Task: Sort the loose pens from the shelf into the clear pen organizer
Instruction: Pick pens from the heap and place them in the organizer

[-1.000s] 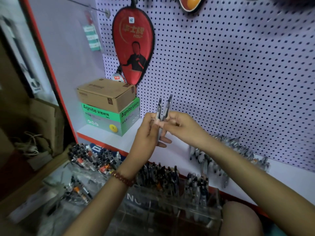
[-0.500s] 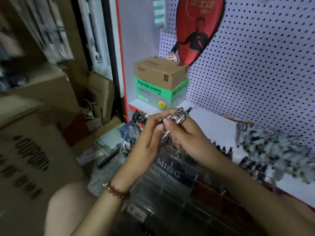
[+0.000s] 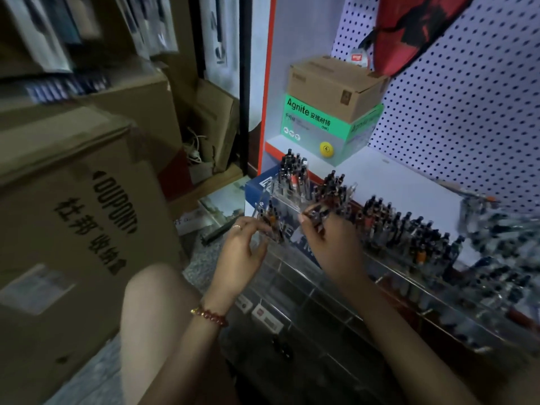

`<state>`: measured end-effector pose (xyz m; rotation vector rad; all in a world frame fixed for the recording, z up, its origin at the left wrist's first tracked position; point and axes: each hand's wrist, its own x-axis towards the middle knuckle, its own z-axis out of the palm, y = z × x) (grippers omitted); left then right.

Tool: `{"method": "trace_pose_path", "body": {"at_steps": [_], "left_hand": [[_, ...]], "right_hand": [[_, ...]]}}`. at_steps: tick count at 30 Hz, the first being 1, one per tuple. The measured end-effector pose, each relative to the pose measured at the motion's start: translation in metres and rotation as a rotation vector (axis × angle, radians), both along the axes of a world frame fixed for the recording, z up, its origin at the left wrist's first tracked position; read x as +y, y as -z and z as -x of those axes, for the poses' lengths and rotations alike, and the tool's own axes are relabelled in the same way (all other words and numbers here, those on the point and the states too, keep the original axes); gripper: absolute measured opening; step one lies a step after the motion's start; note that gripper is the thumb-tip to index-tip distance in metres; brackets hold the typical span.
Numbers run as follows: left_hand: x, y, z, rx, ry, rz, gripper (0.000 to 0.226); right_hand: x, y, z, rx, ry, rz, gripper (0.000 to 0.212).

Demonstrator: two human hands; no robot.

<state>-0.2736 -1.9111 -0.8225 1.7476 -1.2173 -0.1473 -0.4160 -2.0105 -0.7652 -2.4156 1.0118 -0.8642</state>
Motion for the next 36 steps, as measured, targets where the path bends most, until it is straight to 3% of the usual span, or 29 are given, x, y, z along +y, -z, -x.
{"method": "trace_pose_path", "body": {"at_steps": [5, 15, 22, 28, 32, 36], "left_hand": [[0.000, 0.012, 0.008, 0.041, 0.000, -0.037, 0.021], [-0.001, 0.023, 0.010, 0.126, 0.054, -0.116, 0.033], [0.003, 0.023, 0.014, 0.251, 0.033, -0.056, 0.035], [-0.004, 0.017, 0.015, 0.336, 0.029, -0.057, 0.038], [-0.007, 0.015, 0.018, 0.345, 0.017, -0.063, 0.037], [-0.007, 0.017, 0.019, 0.370, 0.010, -0.053, 0.036]], "right_hand": [[-0.001, 0.012, -0.015, -0.001, -0.006, 0.013, 0.019], [0.001, 0.025, -0.049, 0.425, 0.104, -0.086, 0.036], [-0.001, 0.043, -0.049, 0.322, -0.002, -0.347, 0.040], [-0.003, 0.050, -0.052, 0.338, 0.021, -0.280, 0.029], [-0.003, 0.048, -0.057, 0.400, 0.061, -0.201, 0.034], [-0.012, 0.041, -0.061, 0.436, 0.010, -0.263, 0.013]]}}
